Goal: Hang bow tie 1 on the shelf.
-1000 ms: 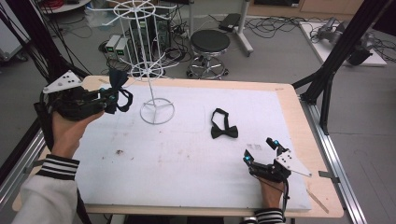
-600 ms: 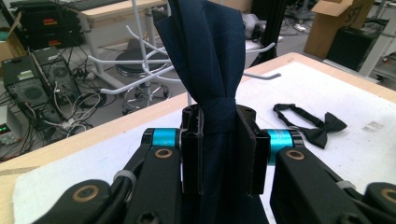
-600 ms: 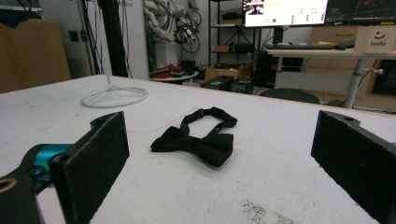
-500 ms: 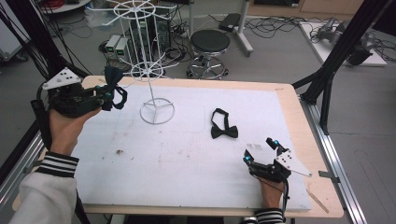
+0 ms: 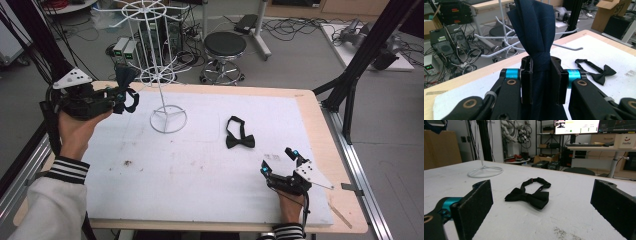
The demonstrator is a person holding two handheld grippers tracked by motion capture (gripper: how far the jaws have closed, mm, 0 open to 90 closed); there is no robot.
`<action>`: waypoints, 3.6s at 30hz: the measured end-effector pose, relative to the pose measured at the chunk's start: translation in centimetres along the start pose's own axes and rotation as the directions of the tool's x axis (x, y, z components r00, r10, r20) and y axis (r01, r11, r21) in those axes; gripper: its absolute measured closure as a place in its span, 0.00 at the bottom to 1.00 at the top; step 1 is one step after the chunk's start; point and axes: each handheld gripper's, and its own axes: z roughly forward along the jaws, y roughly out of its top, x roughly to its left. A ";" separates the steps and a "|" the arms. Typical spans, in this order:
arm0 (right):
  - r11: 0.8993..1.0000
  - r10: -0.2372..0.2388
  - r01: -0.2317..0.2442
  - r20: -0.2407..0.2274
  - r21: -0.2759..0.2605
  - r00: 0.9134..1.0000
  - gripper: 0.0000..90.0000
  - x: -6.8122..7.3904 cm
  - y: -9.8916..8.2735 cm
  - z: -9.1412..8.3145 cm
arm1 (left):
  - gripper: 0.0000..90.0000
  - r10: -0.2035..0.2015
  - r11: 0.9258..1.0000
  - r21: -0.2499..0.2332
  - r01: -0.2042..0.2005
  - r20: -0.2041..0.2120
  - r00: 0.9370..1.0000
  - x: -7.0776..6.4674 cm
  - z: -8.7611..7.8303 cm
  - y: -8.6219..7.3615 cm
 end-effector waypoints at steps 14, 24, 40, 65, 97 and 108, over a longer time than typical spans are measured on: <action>1.000 -0.002 0.002 -0.001 0.000 1.000 0.04 0.0 0.0 0.0 | 0.82 0.002 1.000 0.007 -0.002 0.002 1.000 -0.1 0.5 0.0; 1.000 -0.001 0.001 -0.001 0.001 1.000 0.04 0.0 0.0 0.0 | 0.82 -0.008 1.000 0.003 0.009 -0.022 1.000 1.0 -0.5 -0.2; 1.000 -0.004 0.004 0.002 0.000 1.000 0.04 0.0 0.0 0.0 | 0.82 -0.022 1.000 0.015 0.023 -0.069 0.997 3.1 -1.0 0.0; 1.000 -0.002 0.002 0.002 -0.002 1.000 0.04 0.0 0.0 0.0 | 0.82 -0.033 0.998 0.050 0.038 -0.113 0.993 6.3 0.8 2.2; 1.000 -0.004 0.004 0.004 -0.002 1.000 0.04 0.0 0.0 0.0 | 0.82 -0.013 0.997 0.080 0.017 -0.050 0.999 4.3 4.7 3.1; 1.000 0.000 0.000 0.003 -0.001 1.000 0.04 0.0 0.0 0.0 | 0.82 -0.005 0.995 0.099 0.009 -0.039 0.999 3.7 5.5 2.9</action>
